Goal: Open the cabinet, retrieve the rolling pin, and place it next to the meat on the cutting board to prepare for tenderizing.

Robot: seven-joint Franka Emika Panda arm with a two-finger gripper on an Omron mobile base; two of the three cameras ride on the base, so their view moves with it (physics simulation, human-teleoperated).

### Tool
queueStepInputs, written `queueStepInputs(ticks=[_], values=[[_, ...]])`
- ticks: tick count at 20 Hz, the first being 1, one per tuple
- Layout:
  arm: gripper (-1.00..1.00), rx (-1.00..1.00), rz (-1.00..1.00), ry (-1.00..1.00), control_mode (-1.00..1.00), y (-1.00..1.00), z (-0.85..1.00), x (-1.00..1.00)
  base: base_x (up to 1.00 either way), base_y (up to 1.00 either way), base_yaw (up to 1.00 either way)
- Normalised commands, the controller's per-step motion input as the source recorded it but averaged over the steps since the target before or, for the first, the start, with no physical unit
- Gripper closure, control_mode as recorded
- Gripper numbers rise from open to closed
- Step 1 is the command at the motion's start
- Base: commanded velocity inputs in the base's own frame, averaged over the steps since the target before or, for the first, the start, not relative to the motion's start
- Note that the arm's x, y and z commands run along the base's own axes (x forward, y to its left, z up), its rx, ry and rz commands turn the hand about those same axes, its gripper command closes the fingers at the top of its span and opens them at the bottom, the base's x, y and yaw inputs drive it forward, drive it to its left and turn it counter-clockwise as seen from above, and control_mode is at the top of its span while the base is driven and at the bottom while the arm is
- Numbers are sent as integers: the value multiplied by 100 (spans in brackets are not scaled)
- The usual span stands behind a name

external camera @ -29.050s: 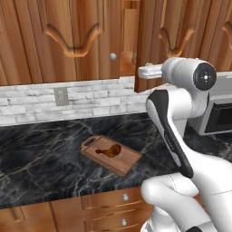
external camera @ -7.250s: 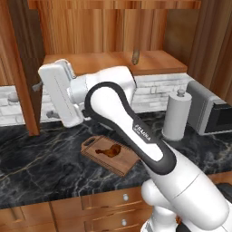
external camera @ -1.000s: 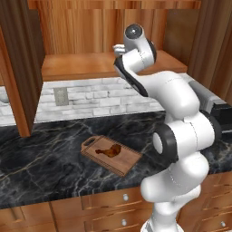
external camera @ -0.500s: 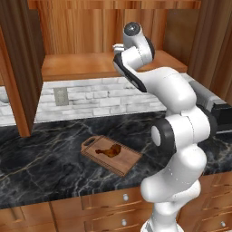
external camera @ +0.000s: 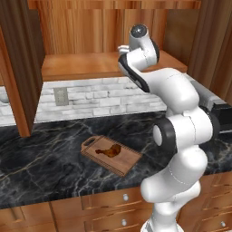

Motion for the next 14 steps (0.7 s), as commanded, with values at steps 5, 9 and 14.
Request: queueStepInputs(ticks=[5, 9, 14], values=[[100, -1, 1, 0, -100, 4, -39, 1, 0, 0, 0], [100, -2, 2, 1, -100, 3, -24, -2, 0, 0, 0], [100, 7, 0, -4, -100, 0, -1, -64, 0, 0, 0]])
